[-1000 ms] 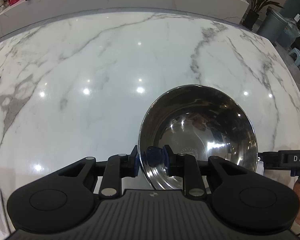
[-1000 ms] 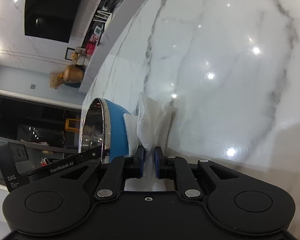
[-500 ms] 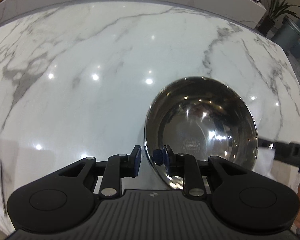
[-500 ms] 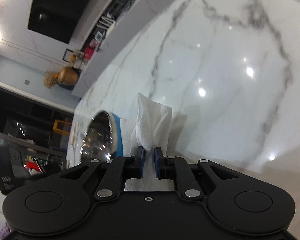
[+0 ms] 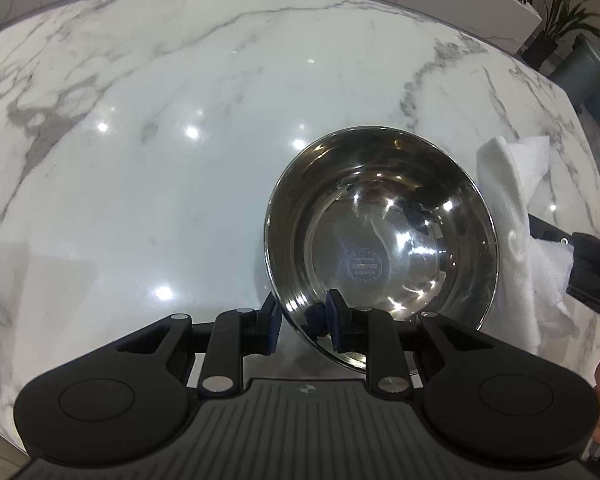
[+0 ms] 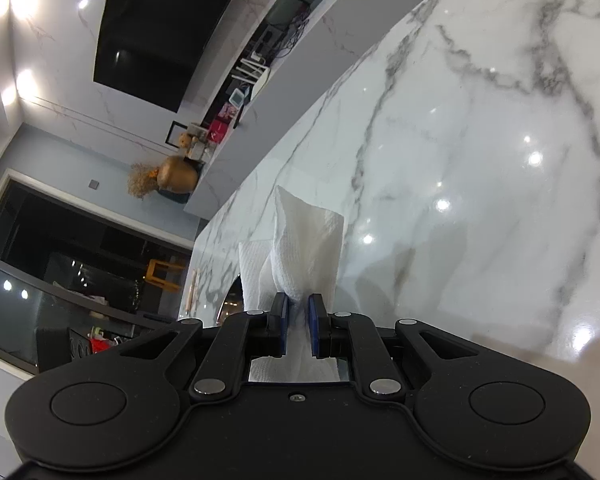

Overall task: Clean bowl
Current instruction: 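Wipe the bowl's blue outer side with the cloth in the right gripper while the left gripper holds the rim, then lower the bowl onto the table with the left gripper and open it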

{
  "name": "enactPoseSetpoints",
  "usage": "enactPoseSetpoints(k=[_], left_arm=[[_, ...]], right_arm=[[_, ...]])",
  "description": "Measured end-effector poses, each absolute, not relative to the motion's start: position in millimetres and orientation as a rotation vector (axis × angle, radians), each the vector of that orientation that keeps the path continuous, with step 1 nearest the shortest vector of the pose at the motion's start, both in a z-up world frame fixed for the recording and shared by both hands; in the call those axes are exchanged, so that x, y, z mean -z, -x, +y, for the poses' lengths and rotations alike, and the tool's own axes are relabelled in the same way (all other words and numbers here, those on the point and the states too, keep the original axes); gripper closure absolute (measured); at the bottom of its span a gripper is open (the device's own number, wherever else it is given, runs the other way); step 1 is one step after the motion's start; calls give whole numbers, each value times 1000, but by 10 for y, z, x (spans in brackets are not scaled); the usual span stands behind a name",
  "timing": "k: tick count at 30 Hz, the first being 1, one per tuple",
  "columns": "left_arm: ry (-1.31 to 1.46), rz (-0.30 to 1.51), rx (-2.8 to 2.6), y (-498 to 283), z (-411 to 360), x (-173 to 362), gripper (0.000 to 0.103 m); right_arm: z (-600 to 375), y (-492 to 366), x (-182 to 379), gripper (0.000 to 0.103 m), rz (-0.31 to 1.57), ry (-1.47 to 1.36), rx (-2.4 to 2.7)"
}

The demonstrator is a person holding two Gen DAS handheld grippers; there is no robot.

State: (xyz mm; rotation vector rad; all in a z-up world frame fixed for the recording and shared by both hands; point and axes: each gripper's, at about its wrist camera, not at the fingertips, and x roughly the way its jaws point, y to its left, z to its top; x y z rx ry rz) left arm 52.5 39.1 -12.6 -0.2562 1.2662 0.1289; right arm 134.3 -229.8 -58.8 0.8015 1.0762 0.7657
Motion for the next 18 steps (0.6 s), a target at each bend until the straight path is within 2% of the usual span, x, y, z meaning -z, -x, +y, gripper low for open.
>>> enactPoseSetpoints(k=[18], left_arm=[[165, 1249, -192, -777, 432, 127, 81]], right_arm=[[-2113, -1293, 878, 93, 1221, -732, -739]])
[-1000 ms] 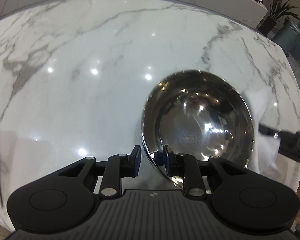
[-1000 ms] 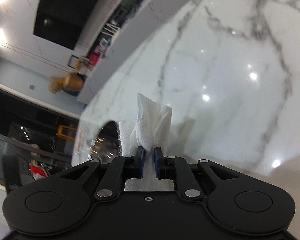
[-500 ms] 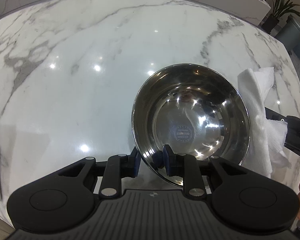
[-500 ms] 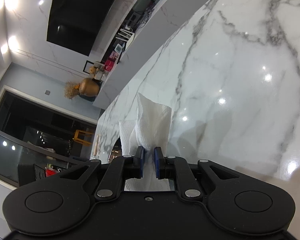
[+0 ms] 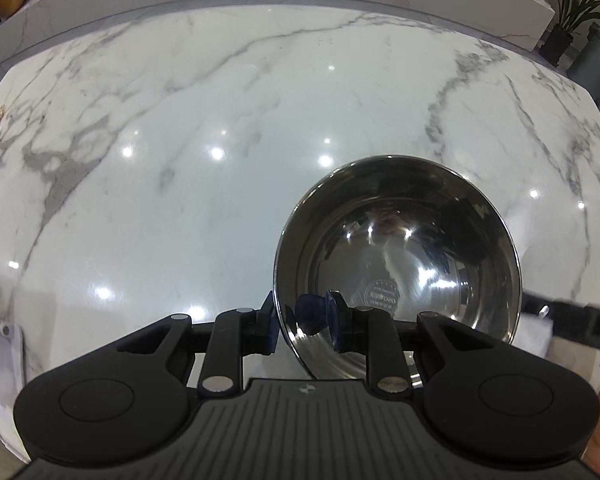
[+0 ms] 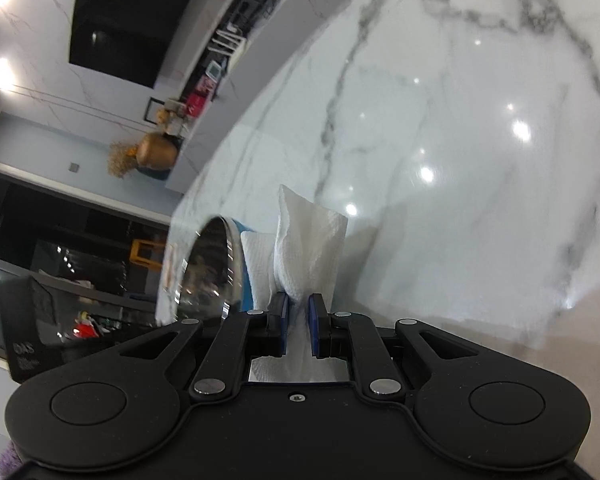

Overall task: Clean bowl
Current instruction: 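Lower the bowl onto the table with the left gripper and open it, then release the cloth onto the table beside the bowl with the right gripper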

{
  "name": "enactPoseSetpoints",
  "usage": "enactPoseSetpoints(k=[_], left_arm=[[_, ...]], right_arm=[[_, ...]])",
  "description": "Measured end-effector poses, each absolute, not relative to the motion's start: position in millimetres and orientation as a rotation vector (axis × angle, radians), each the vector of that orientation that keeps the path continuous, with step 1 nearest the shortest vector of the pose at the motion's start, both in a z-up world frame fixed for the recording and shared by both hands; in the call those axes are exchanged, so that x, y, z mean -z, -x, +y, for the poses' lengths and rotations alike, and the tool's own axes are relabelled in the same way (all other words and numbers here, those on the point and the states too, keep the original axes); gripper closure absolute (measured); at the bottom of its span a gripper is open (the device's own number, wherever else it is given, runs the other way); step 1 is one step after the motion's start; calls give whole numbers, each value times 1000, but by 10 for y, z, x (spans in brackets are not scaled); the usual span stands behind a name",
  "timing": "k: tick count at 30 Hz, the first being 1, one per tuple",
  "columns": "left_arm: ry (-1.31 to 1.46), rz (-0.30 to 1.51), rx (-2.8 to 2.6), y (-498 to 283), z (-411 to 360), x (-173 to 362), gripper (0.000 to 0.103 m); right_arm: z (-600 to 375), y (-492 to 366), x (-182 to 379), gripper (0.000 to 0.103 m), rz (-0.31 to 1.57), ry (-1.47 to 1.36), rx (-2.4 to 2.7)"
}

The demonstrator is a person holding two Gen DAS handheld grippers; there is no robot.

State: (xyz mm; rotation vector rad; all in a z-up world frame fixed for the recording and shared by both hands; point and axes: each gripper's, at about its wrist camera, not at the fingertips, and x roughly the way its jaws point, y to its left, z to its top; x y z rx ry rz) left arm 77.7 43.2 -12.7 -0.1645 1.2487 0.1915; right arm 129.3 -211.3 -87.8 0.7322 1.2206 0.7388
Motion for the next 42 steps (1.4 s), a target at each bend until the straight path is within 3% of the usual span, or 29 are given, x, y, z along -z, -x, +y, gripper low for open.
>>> enactPoseSetpoints(k=[10, 17, 29, 36, 42], left_arm=[[179, 1172, -175, -641, 483, -28, 83], [192, 1053, -167, -506, 577, -303, 83], [207, 970, -150, -362, 709, -304, 83], [193, 910, -142, -276, 744, -354, 76], [232, 867, -104, -216, 755, -416, 64]], right_arm=[[-2112, -1215, 577, 93, 1118, -543, -667], [-2040, -1058, 248, 93, 942, -187, -502], [-1752, -933, 446, 93, 937, 80, -413], [-1743, -959, 422, 91, 915, 114, -392], [-1843, -805, 211, 71, 838, 91, -345]])
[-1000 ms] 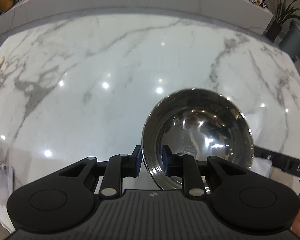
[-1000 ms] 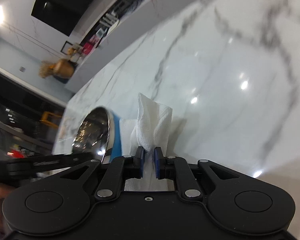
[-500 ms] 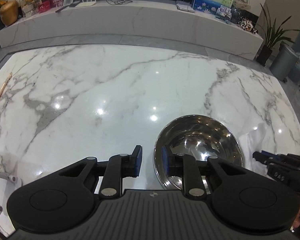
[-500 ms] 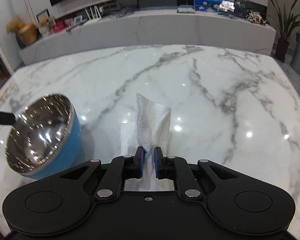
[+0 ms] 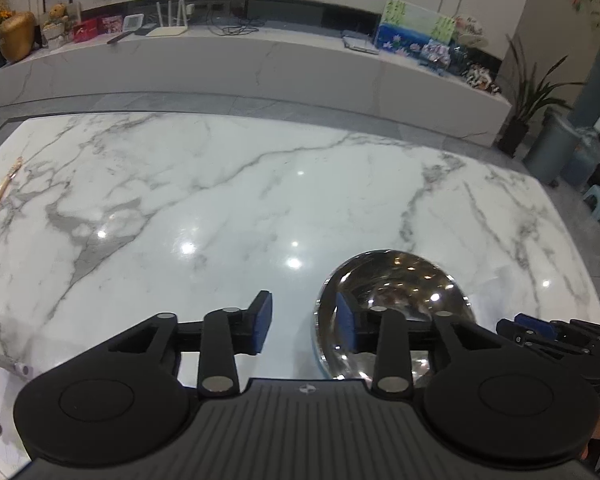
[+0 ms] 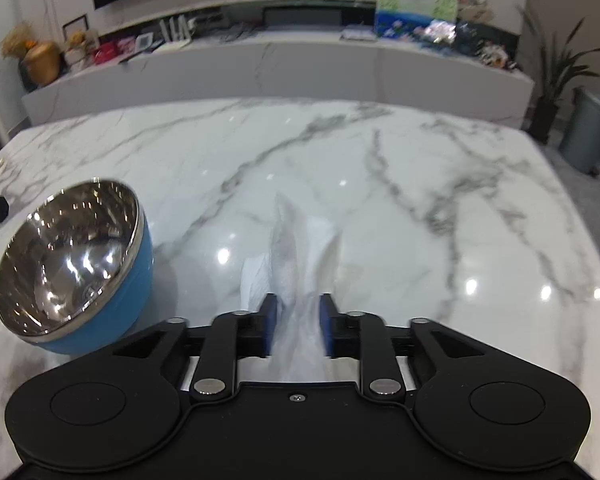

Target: Clean bowl

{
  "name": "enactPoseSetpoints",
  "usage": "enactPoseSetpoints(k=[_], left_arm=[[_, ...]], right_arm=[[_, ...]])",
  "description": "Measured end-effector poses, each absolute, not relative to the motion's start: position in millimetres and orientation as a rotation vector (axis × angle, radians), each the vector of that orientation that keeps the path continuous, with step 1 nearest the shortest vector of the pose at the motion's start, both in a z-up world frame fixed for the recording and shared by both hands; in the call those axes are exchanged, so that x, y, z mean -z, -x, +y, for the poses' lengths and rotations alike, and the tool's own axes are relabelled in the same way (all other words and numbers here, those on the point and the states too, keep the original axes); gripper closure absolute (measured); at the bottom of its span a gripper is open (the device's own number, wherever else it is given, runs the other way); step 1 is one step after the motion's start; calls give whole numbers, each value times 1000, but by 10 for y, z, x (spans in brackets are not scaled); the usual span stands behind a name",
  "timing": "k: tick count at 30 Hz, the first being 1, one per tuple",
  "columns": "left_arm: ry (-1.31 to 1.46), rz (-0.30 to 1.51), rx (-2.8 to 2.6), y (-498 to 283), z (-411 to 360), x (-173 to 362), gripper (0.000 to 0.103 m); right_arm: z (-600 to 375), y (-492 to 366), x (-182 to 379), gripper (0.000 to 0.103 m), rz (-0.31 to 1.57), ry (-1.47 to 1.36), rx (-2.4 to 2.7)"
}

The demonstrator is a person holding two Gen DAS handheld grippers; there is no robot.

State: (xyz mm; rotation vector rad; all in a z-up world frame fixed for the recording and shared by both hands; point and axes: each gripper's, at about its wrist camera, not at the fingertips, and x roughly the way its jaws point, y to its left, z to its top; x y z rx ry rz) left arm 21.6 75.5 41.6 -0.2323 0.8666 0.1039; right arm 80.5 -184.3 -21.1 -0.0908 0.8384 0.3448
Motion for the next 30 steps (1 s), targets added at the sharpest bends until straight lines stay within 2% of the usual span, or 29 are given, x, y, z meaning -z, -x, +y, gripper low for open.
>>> enactPoseSetpoints(k=[1, 2, 4, 6, 11, 17, 18, 19, 20, 30], left_arm=[[236, 857, -101, -201, 751, -430, 61], [240, 845, -98, -185, 747, -446, 58], [241, 826, -100, -143, 735, -477, 46], [223, 814, -114, -99, 710, -504, 41], [169, 773, -160, 38, 660, -534, 38], [136, 767, -151, 177, 606, -454, 37], [125, 769, -153, 197, 591, -434, 36], [117, 770, -152, 219, 576, -412, 34], [114, 773, -149, 242, 566, -389, 33], [70, 805, -144, 433, 540, -126, 30]], right_arm=[[-1853, -773, 166, 68, 830, 93, -340], [-1860, -745, 125, 59, 822, 94, -333], [-1868, -677, 45, 51, 799, 94, -322], [-1874, -541, -67, 46, 763, 93, -310], [-1846, -262, -168, 32, 731, 130, -303], [-1837, -11, -189, 28, 699, 130, -275], [-1833, 8, -190, 24, 698, 129, -275], [-1829, 25, -191, 7, 696, 128, -275], [-1823, 43, -180, 0, 687, 126, -277], [-1850, 142, -124, 0, 659, 70, -192]])
